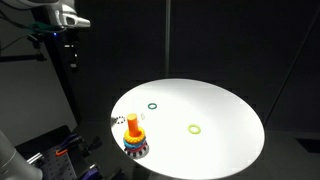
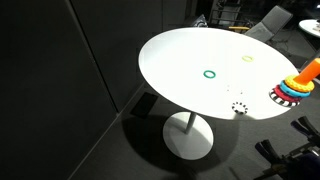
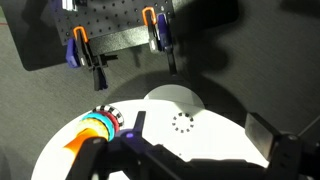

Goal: Place the clear ring on the stack

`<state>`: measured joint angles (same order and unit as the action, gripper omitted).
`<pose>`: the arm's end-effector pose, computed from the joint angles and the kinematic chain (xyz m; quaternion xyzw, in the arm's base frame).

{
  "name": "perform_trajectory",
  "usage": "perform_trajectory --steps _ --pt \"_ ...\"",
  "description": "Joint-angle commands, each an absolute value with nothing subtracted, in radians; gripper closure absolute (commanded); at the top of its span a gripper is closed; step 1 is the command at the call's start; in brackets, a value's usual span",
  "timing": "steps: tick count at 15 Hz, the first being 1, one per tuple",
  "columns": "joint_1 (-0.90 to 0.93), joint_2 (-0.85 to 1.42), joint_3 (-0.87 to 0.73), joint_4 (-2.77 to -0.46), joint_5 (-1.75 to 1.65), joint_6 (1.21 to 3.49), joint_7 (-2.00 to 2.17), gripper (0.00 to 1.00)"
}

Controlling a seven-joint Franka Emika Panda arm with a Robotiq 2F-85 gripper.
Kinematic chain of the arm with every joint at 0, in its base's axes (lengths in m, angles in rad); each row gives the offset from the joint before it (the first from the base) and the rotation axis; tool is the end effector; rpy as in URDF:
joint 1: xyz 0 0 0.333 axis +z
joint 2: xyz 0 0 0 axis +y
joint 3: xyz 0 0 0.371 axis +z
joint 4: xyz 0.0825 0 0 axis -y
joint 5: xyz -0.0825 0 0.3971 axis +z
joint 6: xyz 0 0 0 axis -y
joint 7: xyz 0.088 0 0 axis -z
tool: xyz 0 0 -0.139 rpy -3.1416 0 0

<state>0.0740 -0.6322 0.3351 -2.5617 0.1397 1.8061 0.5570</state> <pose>0.2891 0.1483 0.4569 0.9881 -0.1324 -0.0517 0.0596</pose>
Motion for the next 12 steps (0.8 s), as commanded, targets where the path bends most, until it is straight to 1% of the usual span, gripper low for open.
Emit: perform_trajectory --steps 1,6,12 --pt "0.051 -0.583 0.312 -2.525 0.094 1.877 0.555 0.0" --pt "0.024 -0.492 0.252 -2.494 0.061 1.98 0.499 0.0" --pt "0.025 -0.337 0.181 -2.467 0.004 2.152 0.339 0.0"
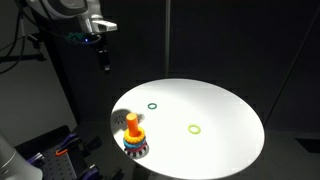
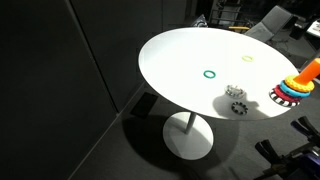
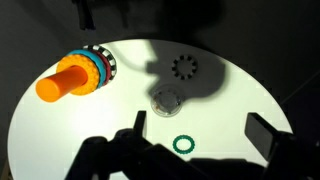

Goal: Place the clear ring on the stack

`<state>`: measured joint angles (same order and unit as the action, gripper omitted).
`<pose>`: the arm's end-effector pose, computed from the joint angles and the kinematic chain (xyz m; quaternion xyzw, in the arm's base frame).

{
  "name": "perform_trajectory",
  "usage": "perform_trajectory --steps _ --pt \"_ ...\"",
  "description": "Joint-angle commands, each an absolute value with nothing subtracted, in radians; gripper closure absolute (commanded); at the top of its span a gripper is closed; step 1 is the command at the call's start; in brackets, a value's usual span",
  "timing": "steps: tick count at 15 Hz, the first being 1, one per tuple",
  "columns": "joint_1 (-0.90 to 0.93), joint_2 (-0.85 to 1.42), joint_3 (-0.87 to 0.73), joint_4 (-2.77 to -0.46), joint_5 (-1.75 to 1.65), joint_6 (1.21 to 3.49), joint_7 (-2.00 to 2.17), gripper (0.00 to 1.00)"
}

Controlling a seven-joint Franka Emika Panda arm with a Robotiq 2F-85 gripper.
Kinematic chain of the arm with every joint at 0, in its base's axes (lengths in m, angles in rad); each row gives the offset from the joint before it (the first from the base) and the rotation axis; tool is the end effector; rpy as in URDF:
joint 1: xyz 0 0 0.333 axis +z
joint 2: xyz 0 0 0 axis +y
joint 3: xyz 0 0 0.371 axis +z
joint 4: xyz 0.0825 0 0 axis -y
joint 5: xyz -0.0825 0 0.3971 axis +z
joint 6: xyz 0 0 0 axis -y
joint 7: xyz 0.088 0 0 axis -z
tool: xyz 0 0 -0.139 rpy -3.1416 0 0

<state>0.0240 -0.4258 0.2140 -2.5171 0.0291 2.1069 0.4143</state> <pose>0.3865 0.0978 0.4374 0.9940 -0.1044 0.0134 0.0286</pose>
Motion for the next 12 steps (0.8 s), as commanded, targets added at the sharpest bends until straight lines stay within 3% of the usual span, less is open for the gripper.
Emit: perform_trajectory --steps 1,12 --pt "0.026 -0.308 0.17 -2.458 -0.003 2.172 0.312 0.0" --pt "0.036 -0.19 0.124 -2.425 -0.014 2.205 0.271 0.0"
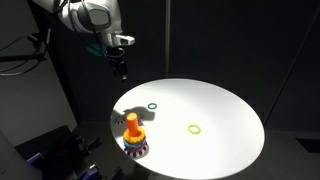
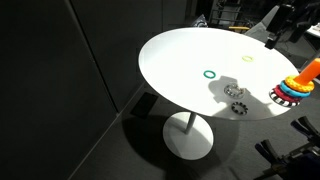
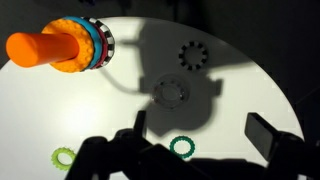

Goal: Place the clear ring on the stack

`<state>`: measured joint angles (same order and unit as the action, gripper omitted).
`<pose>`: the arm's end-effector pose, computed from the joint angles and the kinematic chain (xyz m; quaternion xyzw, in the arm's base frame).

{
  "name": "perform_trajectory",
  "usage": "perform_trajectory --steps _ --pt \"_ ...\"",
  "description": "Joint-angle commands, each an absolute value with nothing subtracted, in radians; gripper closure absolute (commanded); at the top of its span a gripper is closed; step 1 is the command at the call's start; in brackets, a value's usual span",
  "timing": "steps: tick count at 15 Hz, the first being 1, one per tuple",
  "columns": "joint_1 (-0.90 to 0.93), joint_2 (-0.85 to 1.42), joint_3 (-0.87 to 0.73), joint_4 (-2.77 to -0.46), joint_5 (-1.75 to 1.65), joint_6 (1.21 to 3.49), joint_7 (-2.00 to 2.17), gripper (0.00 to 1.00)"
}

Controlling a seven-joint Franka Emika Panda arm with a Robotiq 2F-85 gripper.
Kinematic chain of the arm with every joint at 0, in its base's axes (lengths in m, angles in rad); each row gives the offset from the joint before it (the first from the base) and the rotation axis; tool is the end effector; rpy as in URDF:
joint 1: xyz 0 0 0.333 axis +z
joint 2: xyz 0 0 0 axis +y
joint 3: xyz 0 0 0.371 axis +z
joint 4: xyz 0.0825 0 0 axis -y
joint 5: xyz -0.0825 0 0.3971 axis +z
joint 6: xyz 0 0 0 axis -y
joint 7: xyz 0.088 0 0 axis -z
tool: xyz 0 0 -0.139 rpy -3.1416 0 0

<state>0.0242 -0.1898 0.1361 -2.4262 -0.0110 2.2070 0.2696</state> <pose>0.4525 0.0729 0.3903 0.9983 -0.0527 -0.0116 0.0201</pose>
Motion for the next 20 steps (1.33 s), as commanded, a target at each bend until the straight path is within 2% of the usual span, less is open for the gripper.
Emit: perform_trajectory --steps 1,9,20 --pt "0.036 -0.19 0.124 -2.425 -0.014 2.205 0.271 0.0" --pt "0.021 -0.135 0.084 -2.47 -0.002 2.386 0.255 0.0" --pt "0.02 0.113 0.033 -2.455 0.107 2.585 0.115 0.0"
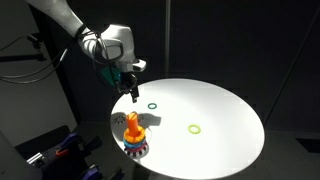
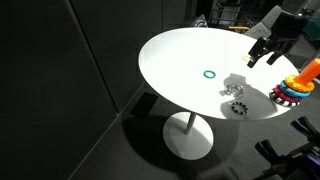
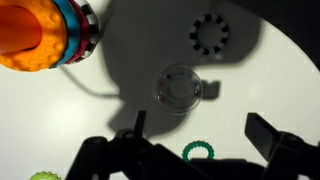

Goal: Place the clear ring on the stack

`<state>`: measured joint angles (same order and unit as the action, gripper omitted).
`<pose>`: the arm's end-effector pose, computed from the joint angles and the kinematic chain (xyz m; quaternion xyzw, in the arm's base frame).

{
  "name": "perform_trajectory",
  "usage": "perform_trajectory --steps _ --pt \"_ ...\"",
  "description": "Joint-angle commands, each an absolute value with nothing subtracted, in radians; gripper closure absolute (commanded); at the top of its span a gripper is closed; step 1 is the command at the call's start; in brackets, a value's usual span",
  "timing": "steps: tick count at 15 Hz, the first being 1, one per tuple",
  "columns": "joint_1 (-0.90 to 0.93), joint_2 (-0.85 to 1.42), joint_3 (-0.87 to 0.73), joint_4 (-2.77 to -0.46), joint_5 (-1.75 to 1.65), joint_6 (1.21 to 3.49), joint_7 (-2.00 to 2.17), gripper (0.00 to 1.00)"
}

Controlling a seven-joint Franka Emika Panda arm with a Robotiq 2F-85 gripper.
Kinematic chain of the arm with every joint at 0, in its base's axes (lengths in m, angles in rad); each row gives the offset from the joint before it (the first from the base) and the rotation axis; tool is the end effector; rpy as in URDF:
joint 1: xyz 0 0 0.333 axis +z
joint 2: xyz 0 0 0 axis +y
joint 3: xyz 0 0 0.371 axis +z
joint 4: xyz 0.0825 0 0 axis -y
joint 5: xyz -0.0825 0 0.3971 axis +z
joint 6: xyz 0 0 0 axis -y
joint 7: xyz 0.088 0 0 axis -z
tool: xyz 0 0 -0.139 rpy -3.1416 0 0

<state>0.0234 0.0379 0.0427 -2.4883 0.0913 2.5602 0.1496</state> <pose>0.4847 0.0324 0.2881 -0.9963 0.0794 -0.0140 0.0282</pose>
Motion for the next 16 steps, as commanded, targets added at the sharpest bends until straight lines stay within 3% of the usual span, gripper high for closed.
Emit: perform_trajectory --steps 1,16 --pt "0.019 0.138 0.03 -2.447 0.098 2.592 0.124 0.0" --pt "0.041 0.404 0.003 -2.319 0.077 2.706 0.153 0.0"
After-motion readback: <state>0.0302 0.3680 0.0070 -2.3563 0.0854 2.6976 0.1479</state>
